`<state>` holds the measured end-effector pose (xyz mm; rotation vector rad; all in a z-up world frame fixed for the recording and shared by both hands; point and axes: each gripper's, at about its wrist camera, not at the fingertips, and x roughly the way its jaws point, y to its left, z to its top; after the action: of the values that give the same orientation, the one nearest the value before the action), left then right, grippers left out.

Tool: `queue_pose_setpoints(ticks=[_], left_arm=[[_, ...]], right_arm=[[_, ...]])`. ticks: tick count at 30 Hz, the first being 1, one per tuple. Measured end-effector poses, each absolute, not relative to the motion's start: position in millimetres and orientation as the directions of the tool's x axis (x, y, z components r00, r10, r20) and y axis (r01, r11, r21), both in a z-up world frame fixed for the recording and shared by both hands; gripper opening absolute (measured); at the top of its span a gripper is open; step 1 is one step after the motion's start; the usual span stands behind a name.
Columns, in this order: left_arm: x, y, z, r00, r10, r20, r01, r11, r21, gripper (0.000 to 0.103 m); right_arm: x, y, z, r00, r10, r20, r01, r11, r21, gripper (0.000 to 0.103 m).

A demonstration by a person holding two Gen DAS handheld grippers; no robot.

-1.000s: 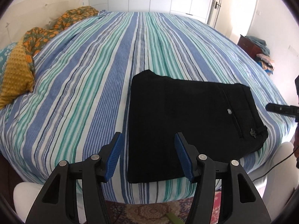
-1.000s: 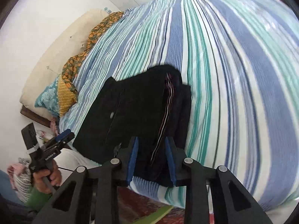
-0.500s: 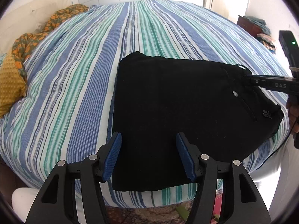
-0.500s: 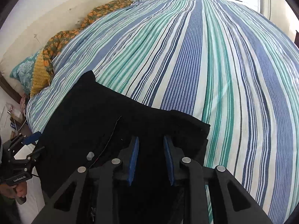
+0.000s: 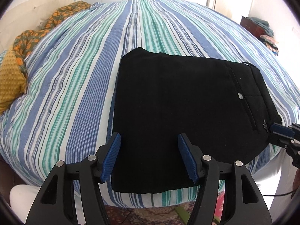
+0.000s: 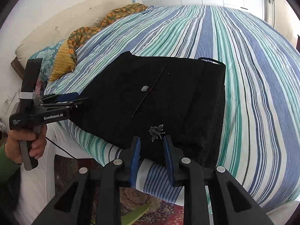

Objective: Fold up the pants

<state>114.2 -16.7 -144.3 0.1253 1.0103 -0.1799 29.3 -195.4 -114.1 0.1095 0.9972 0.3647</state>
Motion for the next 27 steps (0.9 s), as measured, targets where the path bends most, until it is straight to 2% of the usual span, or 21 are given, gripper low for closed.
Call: queue_pose_setpoints(ticks=[27], left_arm=[[110,-17,-152,0.526,-0.093,-0.845,0.195,0.981,0.014,0.070]], right_arm=[[23,-198,-127,0.523,0.359,-0.773,-0.214,0.933,0.289,0.025]])
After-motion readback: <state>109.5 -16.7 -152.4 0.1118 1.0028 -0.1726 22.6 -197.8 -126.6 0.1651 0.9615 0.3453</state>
